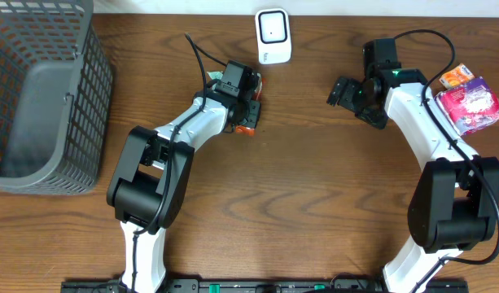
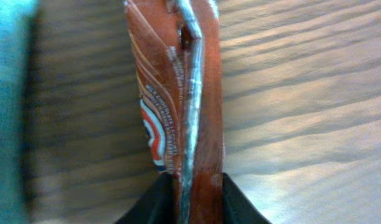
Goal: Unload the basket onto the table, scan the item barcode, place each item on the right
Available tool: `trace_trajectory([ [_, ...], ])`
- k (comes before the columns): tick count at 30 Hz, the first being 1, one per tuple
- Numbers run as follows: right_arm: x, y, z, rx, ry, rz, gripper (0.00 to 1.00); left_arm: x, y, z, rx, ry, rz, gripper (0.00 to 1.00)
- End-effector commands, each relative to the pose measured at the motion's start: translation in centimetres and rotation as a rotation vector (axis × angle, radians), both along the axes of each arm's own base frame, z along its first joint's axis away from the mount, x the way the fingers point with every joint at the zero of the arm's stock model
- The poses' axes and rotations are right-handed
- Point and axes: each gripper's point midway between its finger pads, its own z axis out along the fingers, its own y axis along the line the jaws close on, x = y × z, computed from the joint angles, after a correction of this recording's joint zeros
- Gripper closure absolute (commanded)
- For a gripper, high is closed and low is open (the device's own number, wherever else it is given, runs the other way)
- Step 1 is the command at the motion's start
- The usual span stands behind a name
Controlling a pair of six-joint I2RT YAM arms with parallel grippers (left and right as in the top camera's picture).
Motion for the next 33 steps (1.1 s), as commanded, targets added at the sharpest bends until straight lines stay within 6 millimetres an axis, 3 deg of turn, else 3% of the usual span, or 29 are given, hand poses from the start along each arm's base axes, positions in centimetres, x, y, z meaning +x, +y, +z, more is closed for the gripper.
trace_trajectory([
  [1, -0.1, -0.4, -0.3, -0.017, 0.007, -0.002, 0.01, -1.6, -2.6, 0.6, -0.151, 0.089, -0.050, 0.85],
  [3, -0.1, -0.4, -0.3, -0.017, 0.007, -0.002, 0.01, -2.2, -3.0, 1.0, -0.186, 0.125, -0.037, 0.92],
  [7, -0.1, -0.4, -0.3, -0.017, 0.007, -0.002, 0.01, -4.1, -5.8, 3.7, -0.334, 0.192, -0.083, 0.92],
  [13, -0.1, -0.4, -0.3, -0.017, 0.007, -0.002, 0.01, -4.9, -8.4, 5.9, -0.403, 0.194, -0.078, 0.89],
  [14, -0.1, -0.4, -0.3, -0.016, 0.007, -0.002, 0.01, -5.1, -8.8, 6.0, -0.407, 0.194, -0.082, 0.84],
  [16, -0.1, -0.4, -0.3, -0.016, 0.007, -0.002, 0.01, -5.5, -9.4, 6.0, -0.406, 0.194, -0.097, 0.50],
  [19, -0.1, -0.4, -0.3, -0.017, 0.007, -0.002, 0.01, -5.7, -9.7, 6.1, -0.406, 0.195, -0.103, 0.26],
  [20, -0.1, -0.4, -0.3, -0.017, 0.007, -0.002, 0.01, -5.6, -9.6, 6.1, -0.407, 0.193, -0.101, 0.21],
  [24, -0.1, -0.4, -0.3, -0.017, 0.007, -0.002, 0.01, -4.8, -8.4, 8.0, -0.422, 0.160, -0.080, 0.19],
  [27, -0.1, -0.4, -0.3, -0.017, 0.007, -0.002, 0.01, -3.9, -7.1, 11.1, -0.447, 0.096, -0.064, 0.18],
  [30, -0.1, -0.4, -0.3, -0.017, 0.007, -0.002, 0.01, -2.8, -4.6, 14.7, -0.444, 0.005, -0.017, 0.18],
  [33, -0.1, -0.4, -0.3, -0.017, 0.007, -0.002, 0.01, -2.1, -1.0, 17.6, -0.373, -0.095, 0.061, 0.18],
])
